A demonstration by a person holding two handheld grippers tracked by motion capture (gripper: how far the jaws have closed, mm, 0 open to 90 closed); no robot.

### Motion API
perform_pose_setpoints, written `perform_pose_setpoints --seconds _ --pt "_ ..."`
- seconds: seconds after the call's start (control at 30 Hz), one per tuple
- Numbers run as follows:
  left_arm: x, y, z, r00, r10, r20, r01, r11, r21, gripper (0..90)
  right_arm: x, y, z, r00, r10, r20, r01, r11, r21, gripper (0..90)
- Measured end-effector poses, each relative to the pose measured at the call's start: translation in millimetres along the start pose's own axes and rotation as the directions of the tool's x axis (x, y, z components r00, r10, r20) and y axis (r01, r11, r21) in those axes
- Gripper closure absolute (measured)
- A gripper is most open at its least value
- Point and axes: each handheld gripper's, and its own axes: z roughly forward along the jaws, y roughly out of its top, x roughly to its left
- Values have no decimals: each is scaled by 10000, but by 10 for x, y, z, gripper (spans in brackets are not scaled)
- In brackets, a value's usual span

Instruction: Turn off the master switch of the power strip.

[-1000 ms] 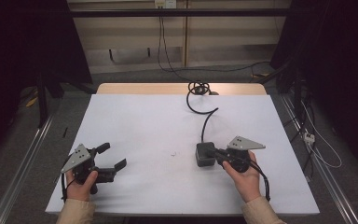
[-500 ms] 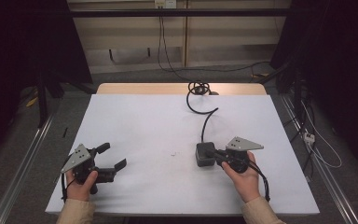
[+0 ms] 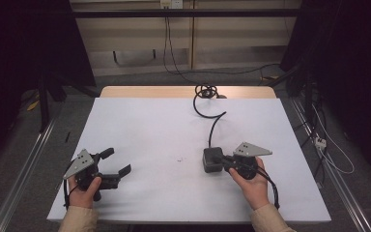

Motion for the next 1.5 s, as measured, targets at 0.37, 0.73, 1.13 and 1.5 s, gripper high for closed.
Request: perform_pose_setpoints --seconds 0.37,0.73,1.13,1.5 --pt "-3 0 0 10000 1 7 -1 10000 -3 49 -4 -14 0 10000 21 -17 -21 10000 -61 900" --pt "-12 1 -2 10000 -33 6 33 10000 -25 48 17 -14 -4 9998 -167 106 168 9999 -29 900" --pt "-22 1 4 10000 0 35 0 10000 -9 49 16 -22 -1 9998 -154 102 155 9998 -79 900" --pt "-25 -1 6 10000 -20 55 20 10000 -6 49 10 -33 -1 9999 -100 58 101 9998 -144 900"
